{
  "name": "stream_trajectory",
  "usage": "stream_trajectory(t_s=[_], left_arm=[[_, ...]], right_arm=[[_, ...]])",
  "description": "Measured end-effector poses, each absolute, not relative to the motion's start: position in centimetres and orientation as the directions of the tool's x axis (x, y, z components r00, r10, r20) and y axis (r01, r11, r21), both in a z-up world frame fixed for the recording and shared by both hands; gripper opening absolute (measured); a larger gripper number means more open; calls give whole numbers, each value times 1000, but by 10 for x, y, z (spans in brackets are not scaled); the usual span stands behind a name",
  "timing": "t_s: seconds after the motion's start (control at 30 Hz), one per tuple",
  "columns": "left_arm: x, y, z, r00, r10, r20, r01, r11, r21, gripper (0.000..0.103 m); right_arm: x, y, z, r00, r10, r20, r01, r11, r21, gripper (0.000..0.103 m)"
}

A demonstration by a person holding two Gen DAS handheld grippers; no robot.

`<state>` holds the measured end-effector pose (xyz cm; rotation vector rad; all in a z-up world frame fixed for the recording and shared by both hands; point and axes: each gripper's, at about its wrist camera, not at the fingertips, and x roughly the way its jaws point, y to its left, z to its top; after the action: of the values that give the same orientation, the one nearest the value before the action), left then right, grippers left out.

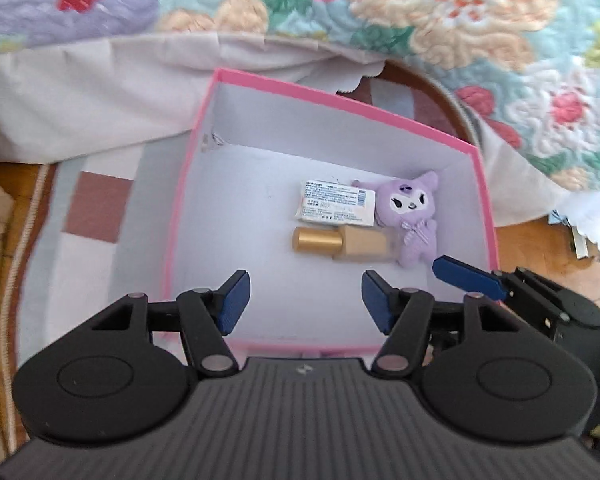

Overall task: Organize objects
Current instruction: 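Withdraw the left gripper and move it to the clear floss-pick box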

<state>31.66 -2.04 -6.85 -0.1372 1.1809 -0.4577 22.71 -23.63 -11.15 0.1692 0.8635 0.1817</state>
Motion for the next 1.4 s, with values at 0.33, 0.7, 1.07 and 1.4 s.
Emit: stream_trajectory(t_s=[0.33,0.7,1.07,1.4], left_arm=[[254,20,8,361,-358,-861,341,910,-235,63],[186,49,42,402,-344,-849,398,900,-176,68],[183,68,-18,375,-385,-843,369,896,-246,68],[214,70,-102,315,-386,-867,357,895,-269,64]], right_arm=[[176,-204,-50,618,239,-749,-119,970,212,64],[114,-156,6,583,295,-757,-286,947,149,71],[80,-113,-39,502,385,-774,-422,890,169,73],[110,-83,-126,442,446,-778,-375,880,291,73]])
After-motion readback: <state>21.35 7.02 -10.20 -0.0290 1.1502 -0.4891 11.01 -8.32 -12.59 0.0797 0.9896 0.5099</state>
